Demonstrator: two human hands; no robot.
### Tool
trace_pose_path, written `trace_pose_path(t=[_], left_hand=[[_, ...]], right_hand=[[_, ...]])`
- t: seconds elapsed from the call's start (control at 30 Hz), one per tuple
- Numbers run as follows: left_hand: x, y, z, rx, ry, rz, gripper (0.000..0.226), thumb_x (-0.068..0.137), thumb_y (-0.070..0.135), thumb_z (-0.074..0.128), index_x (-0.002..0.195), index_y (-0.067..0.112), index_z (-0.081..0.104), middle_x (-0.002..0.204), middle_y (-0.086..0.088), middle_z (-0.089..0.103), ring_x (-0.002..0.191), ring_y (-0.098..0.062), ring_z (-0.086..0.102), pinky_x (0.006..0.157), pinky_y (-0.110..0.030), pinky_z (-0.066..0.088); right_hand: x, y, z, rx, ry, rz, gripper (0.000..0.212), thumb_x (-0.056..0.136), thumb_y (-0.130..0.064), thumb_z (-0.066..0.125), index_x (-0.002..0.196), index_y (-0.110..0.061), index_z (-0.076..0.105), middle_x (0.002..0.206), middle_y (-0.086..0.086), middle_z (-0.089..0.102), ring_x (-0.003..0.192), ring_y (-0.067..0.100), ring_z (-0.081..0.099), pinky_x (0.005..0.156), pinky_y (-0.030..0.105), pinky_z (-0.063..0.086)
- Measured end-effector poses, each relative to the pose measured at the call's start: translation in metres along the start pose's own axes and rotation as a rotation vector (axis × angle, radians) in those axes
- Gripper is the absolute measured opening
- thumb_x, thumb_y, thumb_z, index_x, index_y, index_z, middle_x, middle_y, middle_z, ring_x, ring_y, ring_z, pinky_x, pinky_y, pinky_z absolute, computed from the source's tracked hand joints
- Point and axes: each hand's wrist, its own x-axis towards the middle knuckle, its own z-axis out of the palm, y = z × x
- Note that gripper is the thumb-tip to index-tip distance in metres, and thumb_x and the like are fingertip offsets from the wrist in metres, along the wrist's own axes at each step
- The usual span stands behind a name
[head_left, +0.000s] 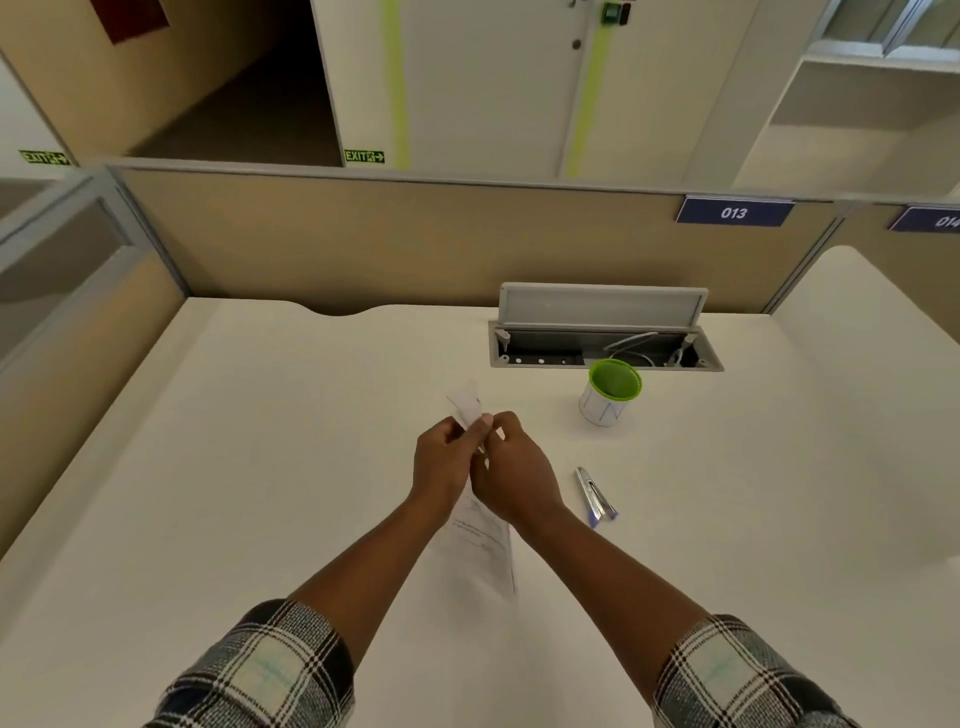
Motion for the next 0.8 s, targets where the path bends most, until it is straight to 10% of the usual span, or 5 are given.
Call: trace_pose_path(t=[0.17, 0.27, 0.8], left_hand=[[0.003, 0.002, -0.008, -0.072, -0.022, 0.004, 0.026, 0.085, 0.037, 0.072, 0.108, 0.023, 0.072, 0.1, 0.003, 0.076, 0.095, -0.021, 0.072, 0.076, -0.028, 0.06], [0.007, 0.004, -0.014, -0.059, -0.001, -0.058, 0.029, 0.088, 0.029, 0.07, 0.113, 0.014, 0.071, 0.105, -0.006, 0.075, 0.097, -0.027, 0.071, 0.088, -0.044, 0.059], [0.026, 0.009, -0.028, 0.245, -0.163, 0.006, 0.01, 0.091, 0.023, 0.065, 0.097, 0.016, 0.07, 0.097, -0.012, 0.075, 0.084, -0.032, 0.073, 0.081, -0.047, 0.06]], right_hand=[[-0.003, 0.002, -0.001, 0.247, -0.084, -0.087, 0.059, 0.088, -0.05, 0.054, 0.139, -0.024, 0.042, 0.134, -0.001, 0.038, 0.102, 0.007, 0.059, 0.082, 0.007, 0.039], [-0.004, 0.01, -0.004, 0.253, -0.143, -0.095, 0.063, 0.088, -0.054, 0.049, 0.14, -0.02, 0.044, 0.139, -0.002, 0.035, 0.104, 0.009, 0.058, 0.084, 0.014, 0.046], [0.033, 0.023, -0.015, 0.157, 0.017, -0.049, 0.008, 0.092, -0.019, 0.059, 0.096, -0.016, 0.066, 0.097, 0.0, 0.062, 0.085, 0.016, 0.059, 0.074, 0.029, 0.051]])
